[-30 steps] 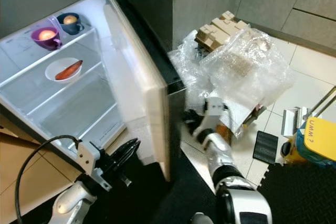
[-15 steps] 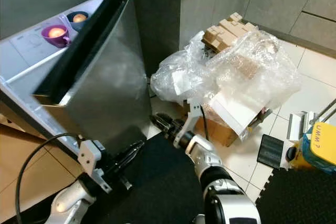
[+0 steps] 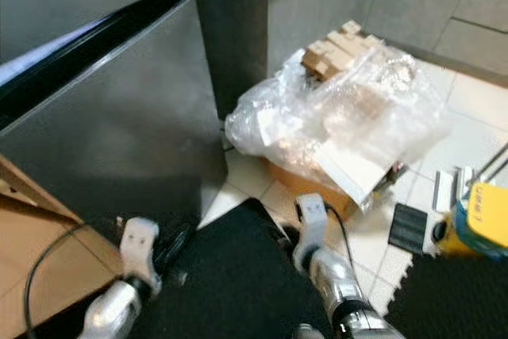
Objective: Restocking fridge
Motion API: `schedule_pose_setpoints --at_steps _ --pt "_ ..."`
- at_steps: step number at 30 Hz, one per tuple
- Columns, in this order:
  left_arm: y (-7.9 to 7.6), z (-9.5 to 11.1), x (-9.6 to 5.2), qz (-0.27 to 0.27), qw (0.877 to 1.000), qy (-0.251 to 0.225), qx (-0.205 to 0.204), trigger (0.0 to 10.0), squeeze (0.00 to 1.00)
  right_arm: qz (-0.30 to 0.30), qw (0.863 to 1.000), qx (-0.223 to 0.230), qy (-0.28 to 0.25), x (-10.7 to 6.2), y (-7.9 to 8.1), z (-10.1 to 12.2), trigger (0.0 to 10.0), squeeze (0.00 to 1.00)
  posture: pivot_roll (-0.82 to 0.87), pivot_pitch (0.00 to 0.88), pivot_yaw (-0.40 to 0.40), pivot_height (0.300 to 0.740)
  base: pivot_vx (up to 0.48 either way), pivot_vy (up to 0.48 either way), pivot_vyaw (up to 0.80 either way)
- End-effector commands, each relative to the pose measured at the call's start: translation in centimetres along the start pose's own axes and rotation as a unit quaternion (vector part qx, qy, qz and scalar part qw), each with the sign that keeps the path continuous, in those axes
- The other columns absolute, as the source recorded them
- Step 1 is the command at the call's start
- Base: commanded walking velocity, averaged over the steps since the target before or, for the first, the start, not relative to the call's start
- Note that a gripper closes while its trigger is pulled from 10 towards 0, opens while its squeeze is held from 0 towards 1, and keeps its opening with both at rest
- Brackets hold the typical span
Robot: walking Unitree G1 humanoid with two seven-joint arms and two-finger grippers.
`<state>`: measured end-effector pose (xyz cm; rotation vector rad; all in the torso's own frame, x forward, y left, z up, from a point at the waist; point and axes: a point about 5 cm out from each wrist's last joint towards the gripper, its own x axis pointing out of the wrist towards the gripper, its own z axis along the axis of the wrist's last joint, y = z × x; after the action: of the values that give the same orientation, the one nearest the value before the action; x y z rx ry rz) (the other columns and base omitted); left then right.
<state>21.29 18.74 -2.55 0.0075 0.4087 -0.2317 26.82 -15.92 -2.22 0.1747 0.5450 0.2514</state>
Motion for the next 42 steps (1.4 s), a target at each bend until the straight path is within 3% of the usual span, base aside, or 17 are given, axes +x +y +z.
schedule_pose_setpoints --at_steps 1,3,4,6,10,19,26,42 --pt "0.2 -2.5 -1.0 0.029 0.997 0.065 -0.006 10.0 0.00 -0.044 0.998 0.018 0.028 -0.8 -1.0 -1.9 10.0 0.00 -0.12 0.130 0.016 0.740 0.000 0.000 0.00" --pt "0.4 -5.8 -2.6 0.078 0.985 0.152 -0.018 10.0 0.00 -0.132 0.987 0.060 0.075 -3.3 -3.3 -5.3 10.0 0.00 -0.12 0.126 0.019 0.740 0.000 0.000 0.00" --pt "0.4 -5.8 -2.6 0.078 0.985 0.152 -0.018 10.0 0.00 -0.132 0.987 0.060 0.075 -3.3 -3.3 -5.3 10.0 0.00 -0.12 0.126 0.019 0.740 0.000 0.000 0.00" --pt "0.5 -6.7 -3.1 0.108 0.979 0.171 -0.023 10.0 0.00 -0.160 0.979 0.062 0.108 -4.8 -4.1 -7.4 10.0 0.00 -0.12 0.122 0.018 0.740 0.000 0.000 0.00" --pt "0.6 -6.8 -2.9 0.136 0.976 0.163 -0.038 10.0 0.00 -0.158 0.978 0.042 0.130 -5.6 -3.8 -8.9 10.0 0.00 -0.12 0.115 0.016 0.740 0.000 0.000 0.00" --pt "1.3 -6.6 -2.3 0.152 0.972 0.177 -0.031 10.0 0.00 -0.128 0.984 0.015 0.120 -4.9 -2.8 -8.4 10.0 0.00 -0.12 0.107 0.014 0.740 0.000 0.000 0.12" --pt "1.3 -6.9 -2.4 0.148 0.971 0.187 -0.030 10.0 0.00 -0.123 0.984 0.010 0.129 -4.4 -2.2 -8.3 10.0 0.00 -0.11 0.105 0.010 0.740 0.000 0.000 0.80" --pt "0.5 -7.4 -2.4 0.140 0.970 0.196 -0.037 10.0 0.00 -0.124 0.979 0.002 0.163 -5.1 -1.7 -10.0 10.0 0.00 -0.10 0.111 0.002 0.740 0.000 0.000 0.80"
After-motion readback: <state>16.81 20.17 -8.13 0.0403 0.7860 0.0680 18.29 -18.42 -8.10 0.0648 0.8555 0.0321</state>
